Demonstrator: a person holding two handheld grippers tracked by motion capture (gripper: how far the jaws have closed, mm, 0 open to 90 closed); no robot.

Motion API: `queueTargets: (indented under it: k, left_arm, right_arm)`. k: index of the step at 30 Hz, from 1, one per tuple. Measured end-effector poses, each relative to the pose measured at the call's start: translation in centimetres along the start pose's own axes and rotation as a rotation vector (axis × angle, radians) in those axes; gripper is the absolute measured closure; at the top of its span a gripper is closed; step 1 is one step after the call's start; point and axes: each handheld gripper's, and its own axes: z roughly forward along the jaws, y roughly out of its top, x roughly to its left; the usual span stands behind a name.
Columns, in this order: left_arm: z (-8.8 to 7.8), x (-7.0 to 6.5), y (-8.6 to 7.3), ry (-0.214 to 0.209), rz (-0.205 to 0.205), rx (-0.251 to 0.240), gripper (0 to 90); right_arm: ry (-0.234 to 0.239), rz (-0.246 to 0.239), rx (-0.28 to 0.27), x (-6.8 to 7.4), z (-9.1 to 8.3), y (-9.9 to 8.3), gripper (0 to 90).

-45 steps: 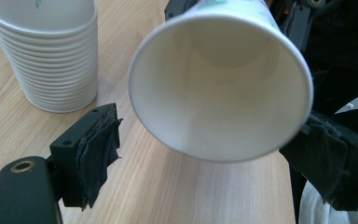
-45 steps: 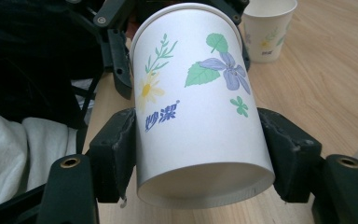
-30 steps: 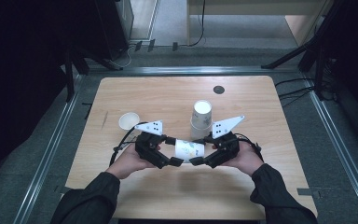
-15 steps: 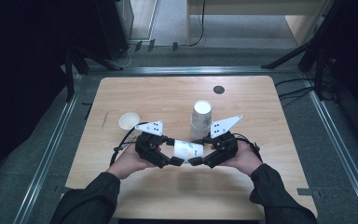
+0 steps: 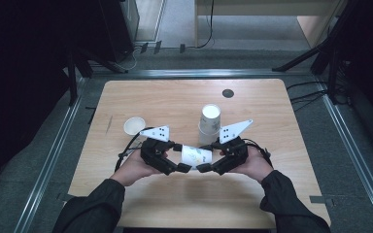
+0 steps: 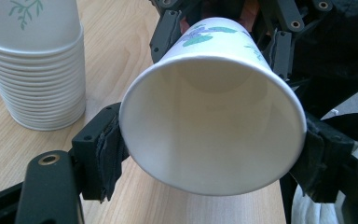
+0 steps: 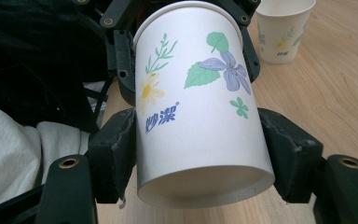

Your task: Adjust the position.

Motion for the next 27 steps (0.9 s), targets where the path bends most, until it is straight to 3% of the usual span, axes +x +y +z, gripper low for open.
queueTargets:
  k: [10,15,22,27]
  left_arm:
    - [-0.5,0.1,0.1,0.006,0.001,-0.029,22.3]
    - [-1.0,0.1,0.3,0.01,0.007,-0.02,22.3]
    - [-2.4,0.5,1.6,0.033,0.011,0.028,22.3]
    - [-2.4,0.6,2.7,0.067,0.027,0.126,22.4]
  right_arm:
    - [-0.009,0.006,0.0,0.0,0.0,0.1,29.0]
    - [-0.023,0.005,0.005,0.1,-0.2,0.0,27.4]
    - [-0.05,0.003,0.018,0.0,-0.6,-0.2,26.1]
    - [-0.063,0.01,0.038,0.0,-0.4,-0.2,26.1]
